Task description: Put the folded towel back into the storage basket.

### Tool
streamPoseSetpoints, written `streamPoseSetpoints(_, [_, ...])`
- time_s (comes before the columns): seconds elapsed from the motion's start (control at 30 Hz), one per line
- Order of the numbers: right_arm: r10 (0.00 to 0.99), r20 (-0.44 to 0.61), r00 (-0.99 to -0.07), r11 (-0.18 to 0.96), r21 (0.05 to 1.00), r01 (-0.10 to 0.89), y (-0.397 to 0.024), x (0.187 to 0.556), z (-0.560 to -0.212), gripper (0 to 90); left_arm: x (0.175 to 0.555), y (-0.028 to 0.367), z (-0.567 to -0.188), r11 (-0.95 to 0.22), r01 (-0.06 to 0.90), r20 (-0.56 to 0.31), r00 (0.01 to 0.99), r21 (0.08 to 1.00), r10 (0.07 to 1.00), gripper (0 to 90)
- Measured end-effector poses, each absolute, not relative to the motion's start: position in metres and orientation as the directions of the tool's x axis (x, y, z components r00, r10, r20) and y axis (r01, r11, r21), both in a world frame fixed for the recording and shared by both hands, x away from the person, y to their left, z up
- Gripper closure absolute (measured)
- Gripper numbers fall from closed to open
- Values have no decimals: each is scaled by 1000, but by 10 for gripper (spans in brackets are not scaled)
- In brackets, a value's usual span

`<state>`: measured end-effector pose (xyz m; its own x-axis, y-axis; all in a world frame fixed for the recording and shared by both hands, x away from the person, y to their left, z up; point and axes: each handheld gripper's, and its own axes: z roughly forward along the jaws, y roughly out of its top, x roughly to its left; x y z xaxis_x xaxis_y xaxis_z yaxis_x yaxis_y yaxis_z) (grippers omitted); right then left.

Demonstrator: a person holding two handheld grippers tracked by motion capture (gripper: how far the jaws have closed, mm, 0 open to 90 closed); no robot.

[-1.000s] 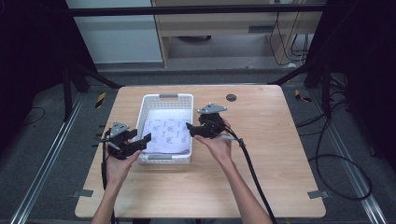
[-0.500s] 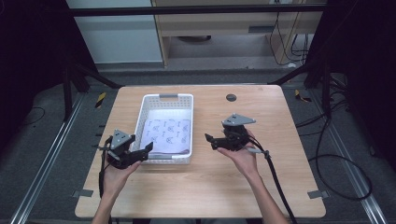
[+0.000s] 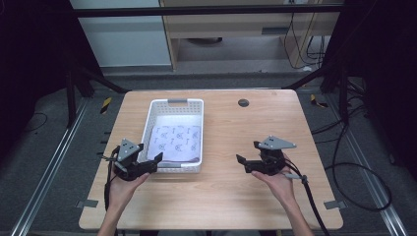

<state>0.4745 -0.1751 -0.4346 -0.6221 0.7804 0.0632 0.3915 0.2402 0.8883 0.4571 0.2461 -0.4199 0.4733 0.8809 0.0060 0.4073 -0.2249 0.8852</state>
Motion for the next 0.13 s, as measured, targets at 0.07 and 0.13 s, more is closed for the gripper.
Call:
streamPoseSetpoints(0.07, [787,62,-614,239,887,396,-183,471,-439,167,455,246,-421,-228,405,7,479,886,878,201])
streamPoseSetpoints(0.13, [793,58,-606,239,885,399,-191,467,-441,165,451,246,-422,-233,405,10,483,884,875,208])
